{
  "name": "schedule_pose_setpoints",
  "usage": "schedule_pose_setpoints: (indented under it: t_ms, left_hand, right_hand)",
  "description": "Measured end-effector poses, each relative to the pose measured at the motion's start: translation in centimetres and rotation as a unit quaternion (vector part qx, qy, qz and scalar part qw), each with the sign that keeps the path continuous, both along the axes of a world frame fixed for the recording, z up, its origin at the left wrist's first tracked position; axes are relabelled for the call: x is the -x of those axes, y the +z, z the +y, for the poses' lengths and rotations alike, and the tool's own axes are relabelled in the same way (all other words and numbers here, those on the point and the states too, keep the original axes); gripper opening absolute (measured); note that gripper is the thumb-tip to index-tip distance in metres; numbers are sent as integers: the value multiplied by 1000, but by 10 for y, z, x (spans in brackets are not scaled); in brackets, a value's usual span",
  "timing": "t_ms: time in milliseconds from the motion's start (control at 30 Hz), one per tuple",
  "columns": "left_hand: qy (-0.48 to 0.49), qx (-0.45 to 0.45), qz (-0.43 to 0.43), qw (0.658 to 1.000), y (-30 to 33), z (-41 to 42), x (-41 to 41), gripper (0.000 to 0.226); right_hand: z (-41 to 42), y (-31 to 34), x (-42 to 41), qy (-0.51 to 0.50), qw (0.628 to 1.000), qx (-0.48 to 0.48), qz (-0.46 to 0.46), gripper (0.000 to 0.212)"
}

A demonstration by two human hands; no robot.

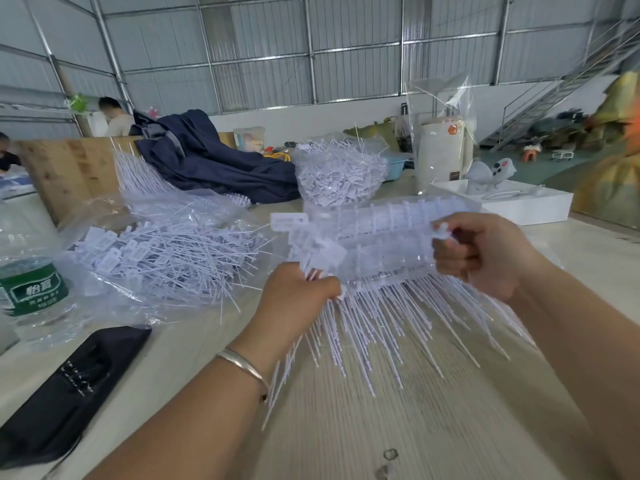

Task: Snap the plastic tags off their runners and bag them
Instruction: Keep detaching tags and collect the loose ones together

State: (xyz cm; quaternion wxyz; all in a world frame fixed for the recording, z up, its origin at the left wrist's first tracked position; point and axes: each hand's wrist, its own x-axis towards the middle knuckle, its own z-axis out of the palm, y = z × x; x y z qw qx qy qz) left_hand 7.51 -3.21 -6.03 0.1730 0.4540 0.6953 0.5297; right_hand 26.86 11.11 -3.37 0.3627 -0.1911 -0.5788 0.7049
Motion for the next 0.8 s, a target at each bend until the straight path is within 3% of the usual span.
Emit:
schedule_pose_setpoints:
  t_ms: [133,267,367,533,700,800]
  left_hand:
    - [-13,10,-203,979,3,0,12,21]
    - [-57,24,-297,953,1,3,3,25]
    - [-103,30,-347,932,3,0,-1,26]
    - [-152,24,-314,937,3,1,-9,26]
    - [-137,22,-271,953,-1,2,-18,37]
    - [-114,17,-258,959,-3,3,-23,31]
  right_hand:
    - [7,-2,-6,-26,996,55,70,9]
    - [-1,-15,12,-15,999,-2,-49,24]
    - [-9,-21,24,10,997,-4,-81,32]
    - [-21,-24,35,47,996,11,-69,20]
    - [-26,-22,37,68,996,16,-52,19]
    - [-28,-24,39,57,997,-19,-52,17]
